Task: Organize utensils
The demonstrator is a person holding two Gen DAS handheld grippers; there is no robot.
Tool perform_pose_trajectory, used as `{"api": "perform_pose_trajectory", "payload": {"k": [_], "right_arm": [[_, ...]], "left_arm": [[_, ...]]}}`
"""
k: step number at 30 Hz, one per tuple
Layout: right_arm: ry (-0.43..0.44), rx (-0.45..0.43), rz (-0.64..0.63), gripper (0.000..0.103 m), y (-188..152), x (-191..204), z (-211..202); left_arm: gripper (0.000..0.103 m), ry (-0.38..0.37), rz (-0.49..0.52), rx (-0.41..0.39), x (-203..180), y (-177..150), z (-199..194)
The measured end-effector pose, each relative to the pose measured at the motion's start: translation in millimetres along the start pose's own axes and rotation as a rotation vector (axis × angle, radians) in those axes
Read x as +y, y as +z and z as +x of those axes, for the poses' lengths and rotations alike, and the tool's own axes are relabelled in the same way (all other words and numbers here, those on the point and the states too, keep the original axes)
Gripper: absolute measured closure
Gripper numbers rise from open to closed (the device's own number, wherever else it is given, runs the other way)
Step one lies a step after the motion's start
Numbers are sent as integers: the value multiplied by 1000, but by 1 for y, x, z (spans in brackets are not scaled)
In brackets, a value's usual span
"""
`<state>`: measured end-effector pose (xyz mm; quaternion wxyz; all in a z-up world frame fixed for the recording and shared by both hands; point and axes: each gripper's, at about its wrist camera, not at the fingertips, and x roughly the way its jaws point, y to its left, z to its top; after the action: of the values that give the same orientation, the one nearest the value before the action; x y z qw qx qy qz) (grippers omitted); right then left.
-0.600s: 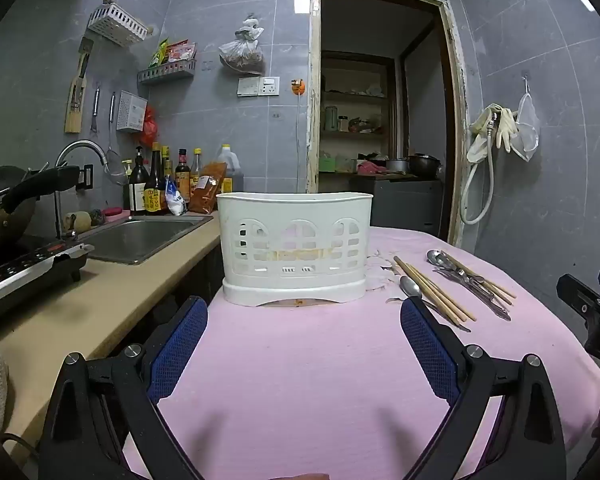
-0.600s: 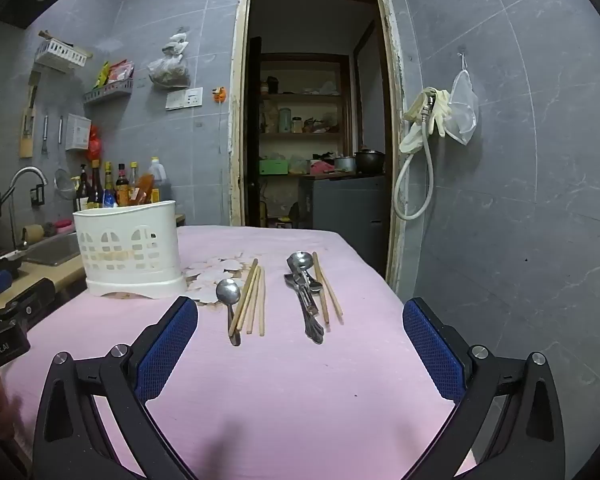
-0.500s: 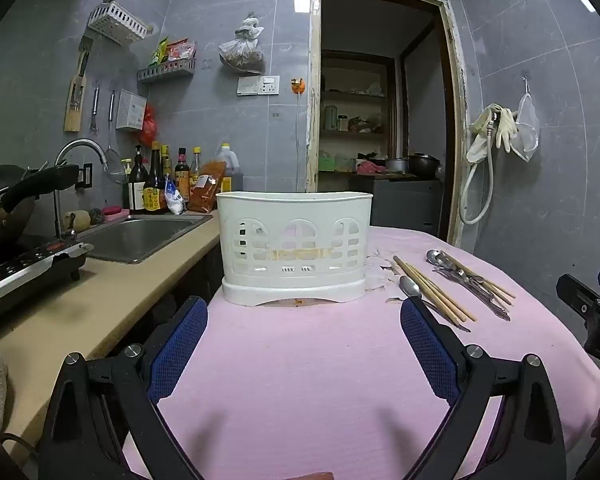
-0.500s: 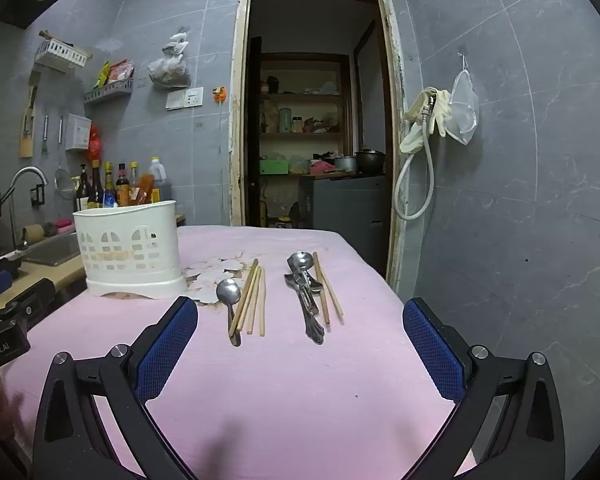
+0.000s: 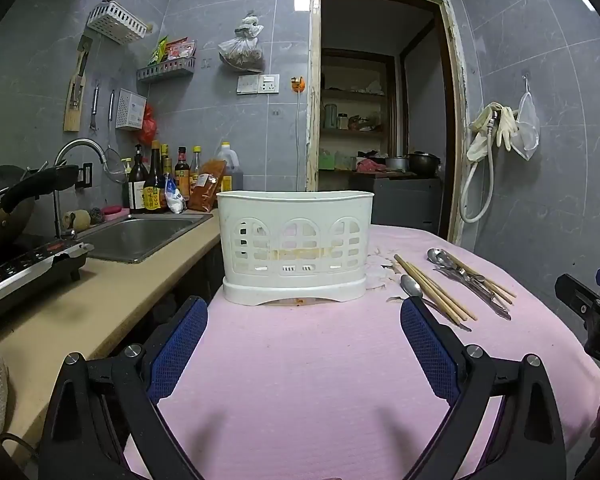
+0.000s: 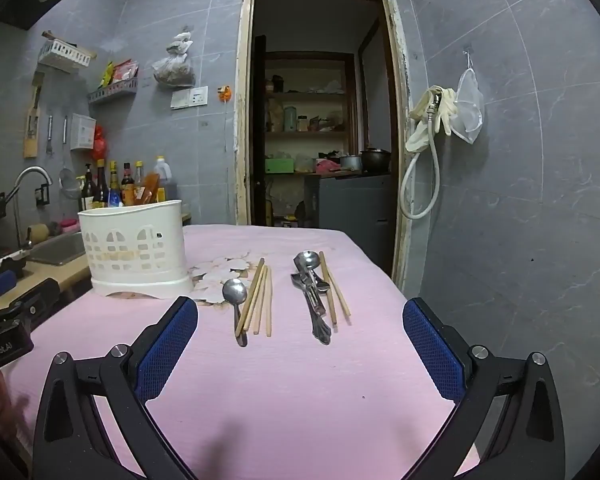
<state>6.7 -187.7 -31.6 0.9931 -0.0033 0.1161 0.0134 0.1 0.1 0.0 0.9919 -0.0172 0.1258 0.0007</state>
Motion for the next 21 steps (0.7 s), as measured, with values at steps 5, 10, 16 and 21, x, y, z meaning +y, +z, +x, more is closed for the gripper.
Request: {"api": "perform_pose_trajectory", "payload": {"k": [5,10,16,21], "right_arm": [[8,2,-3,0,0,1,2],[18,4,-3,0,0,0,2],[23,5,-9,0,0,1,3],[24,7,-9,0,0,2,2]], "left_arm": [[8,-1,1,1,0,0,0],[8,0,2,2,1,-5,2],[8,-1,2,4,1,-5,2],[8,-1,5,5,2,-5,3]]}}
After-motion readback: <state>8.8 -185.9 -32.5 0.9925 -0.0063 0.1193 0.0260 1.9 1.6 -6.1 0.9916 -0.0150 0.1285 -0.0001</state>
